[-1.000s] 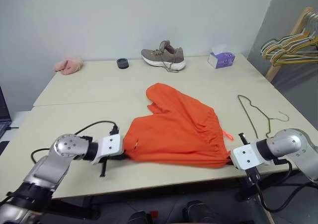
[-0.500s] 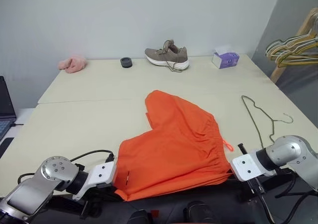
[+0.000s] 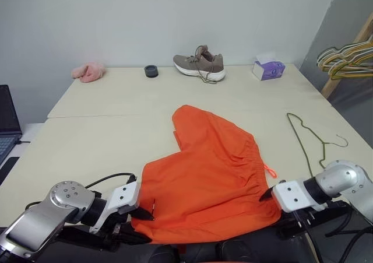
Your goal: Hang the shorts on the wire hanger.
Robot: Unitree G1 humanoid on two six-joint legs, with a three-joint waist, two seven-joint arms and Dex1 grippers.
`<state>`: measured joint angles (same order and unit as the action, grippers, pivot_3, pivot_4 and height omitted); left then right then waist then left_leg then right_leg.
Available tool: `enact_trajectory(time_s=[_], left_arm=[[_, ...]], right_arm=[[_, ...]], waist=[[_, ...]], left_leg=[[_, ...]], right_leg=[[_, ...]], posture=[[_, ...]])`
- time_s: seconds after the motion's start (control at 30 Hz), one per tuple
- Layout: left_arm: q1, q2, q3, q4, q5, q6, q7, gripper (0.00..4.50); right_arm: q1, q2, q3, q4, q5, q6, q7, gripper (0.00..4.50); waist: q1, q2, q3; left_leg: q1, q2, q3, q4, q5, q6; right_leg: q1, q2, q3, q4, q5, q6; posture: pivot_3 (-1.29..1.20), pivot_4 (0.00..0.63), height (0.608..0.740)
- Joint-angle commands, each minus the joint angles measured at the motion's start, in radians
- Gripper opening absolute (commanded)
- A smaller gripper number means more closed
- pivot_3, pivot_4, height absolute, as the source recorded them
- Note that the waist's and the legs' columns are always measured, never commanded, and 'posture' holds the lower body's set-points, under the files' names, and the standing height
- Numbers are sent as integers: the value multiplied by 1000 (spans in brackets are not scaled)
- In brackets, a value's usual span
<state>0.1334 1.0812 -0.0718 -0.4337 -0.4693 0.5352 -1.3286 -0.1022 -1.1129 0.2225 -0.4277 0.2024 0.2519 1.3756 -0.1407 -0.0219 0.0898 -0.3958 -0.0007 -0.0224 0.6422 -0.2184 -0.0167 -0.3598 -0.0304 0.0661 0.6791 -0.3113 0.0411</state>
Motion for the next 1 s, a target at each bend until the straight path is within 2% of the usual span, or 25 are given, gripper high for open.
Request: enact_trajectory(time_s=[0.03, 0.07, 0.17, 0.33, 0.4, 0.5, 0.63, 0.77, 0.87, 1.0], left_arm=[[-52, -30, 63, -48, -117, 83, 27, 3855], [-68, -37, 69, -47, -130, 96, 32, 4092], [-122, -53, 76, -21, -151, 121, 47, 4092], [-270, -180, 66, 61, -133, 113, 166, 4092], [-295, -235, 61, 54, -126, 93, 213, 4092], [-326, -293, 56, 57, -105, 63, 259, 4092], [-371, -334, 43, 83, -73, 28, 289, 4092], [-437, -370, 6, 100, -44, 6, 291, 4092], [-450, -373, -9, 105, -36, -3, 281, 4092], [-470, -386, -30, 113, -25, -17, 269, 4092]], right_arm=[[-45, 39, -104, -41, 188, 171, -23, 4499], [-56, 50, -127, -39, 224, 214, -36, 4500], [-85, 87, -175, -11, 278, 295, -93, 4500], [-100, 272, -334, 114, 315, 414, -386, 4500], [-110, 354, -418, 154, 320, 458, -526, 4500], [-104, 421, -500, 193, 249, 458, -710, 4500], [-91, 447, -535, 241, 172, 424, -848, 4500], [-81, 462, -560, 377, 37, 388, -1038, 4500], [-92, 463, -553, 423, 14, 387, -1070, 4500], [-138, 453, -523, 589, -21, 377, -1076, 4500]], waist=[[0, -1, 0], [0, -1, 1], [0, -1, 1], [1, -5, 1], [-1, -5, 1], [-1, -5, 1], [-5, -4, 1], [-10, -4, 1], [-26, -3, 1], [-57, -3, 1]], left_leg=[[0, 0, 0, 0, 0, 0], [0, 0, 0, 0, 0, 0], [0, 0, 0, 1, 0, 0], [-1, 0, -1, 2, 0, 0], [-3, -1, 0, 2, 0, 0], [-5, -2, 1, 2, 0, 0], [-4, -2, 1, 0, 0, 0], [-4, -2, 2, 2, 0, 0], [-3, -3, 5, 2, 0, 0], [-3, -2, 5, 1, 0, 0]], right_leg=[[1, 0, 0, 0, 0, 0], [2, 0, 0, 0, 1, 2], [2, 1, 0, 0, 1, 2], [3, 2, 1, 0, 2, 3], [4, 7, 3, -1, 5, 9], [2, 7, 5, -1, 6, 11], [1, 8, 5, 0, 6, 11], [2, 9, 5, 0, 6, 11], [2, 9, 6, 0, 7, 12], [2, 9, 6, 0, 7, 13]], posture=[[-176, 41, 740], [-176, 41, 740], [-184, 41, 740], [-196, 42, 740], [-204, 43, 740], [-217, 46, 740], [-226, 47, 740], [-236, 47, 740], [-250, 46, 740], [-256, 44, 740]])
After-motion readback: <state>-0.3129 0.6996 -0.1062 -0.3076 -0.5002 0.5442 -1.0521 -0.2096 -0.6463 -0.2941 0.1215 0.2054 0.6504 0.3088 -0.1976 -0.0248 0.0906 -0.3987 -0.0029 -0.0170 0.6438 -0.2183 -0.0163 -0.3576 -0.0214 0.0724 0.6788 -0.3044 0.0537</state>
